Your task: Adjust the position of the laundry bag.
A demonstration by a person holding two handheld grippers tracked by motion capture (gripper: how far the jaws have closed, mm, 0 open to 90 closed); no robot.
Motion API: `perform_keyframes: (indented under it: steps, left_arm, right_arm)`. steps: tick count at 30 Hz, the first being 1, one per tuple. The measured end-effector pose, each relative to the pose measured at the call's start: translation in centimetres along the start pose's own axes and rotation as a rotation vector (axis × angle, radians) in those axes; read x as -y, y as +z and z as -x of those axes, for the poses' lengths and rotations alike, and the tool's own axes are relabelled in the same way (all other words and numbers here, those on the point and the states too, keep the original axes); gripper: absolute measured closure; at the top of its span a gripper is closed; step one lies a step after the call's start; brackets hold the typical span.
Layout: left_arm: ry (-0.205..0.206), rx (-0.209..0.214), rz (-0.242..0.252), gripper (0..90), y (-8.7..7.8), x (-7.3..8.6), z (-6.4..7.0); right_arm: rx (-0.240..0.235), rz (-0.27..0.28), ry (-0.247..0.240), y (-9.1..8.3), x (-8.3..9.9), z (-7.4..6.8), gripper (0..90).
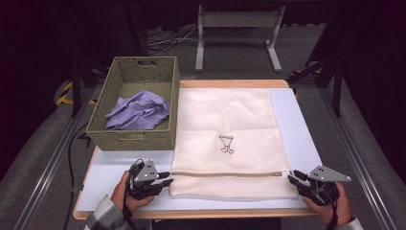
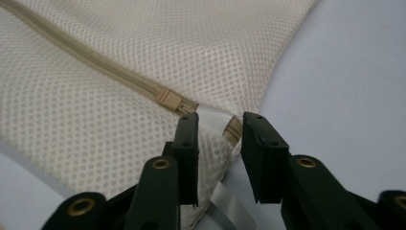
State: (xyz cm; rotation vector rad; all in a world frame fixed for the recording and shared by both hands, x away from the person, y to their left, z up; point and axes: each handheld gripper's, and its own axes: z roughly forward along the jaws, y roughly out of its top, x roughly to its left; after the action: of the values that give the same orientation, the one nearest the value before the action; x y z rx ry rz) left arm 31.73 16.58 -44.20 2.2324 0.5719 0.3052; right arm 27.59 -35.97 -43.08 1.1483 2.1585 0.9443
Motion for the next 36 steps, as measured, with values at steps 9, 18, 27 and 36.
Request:
perform_keyframes:
  steps: [9,18,27,36]
  left_arm:
    - [-0.015,-0.089,0.025,40.7,-1.0,0.9,-0.1]
    - [-0.075,-0.146,0.024,15.2,-1.0,1.9,-0.9]
    - [-0.091,-0.157,0.014,11.4,-0.8,2.1,-1.4]
    - [-0.089,-0.138,-0.027,15.2,-0.6,1.9,-1.3]
  right_arm:
    - [0.003,0.053,0.018,0.8,-1.1,0.7,46.3]
    - [-0.017,0.022,0.005,2.5,-2.4,2.0,40.7]
    - [-0.061,-0.02,0.044,5.3,-3.3,3.3,36.2]
    - [-0.087,-0.095,0.044,6.7,-3.7,3.9,30.5]
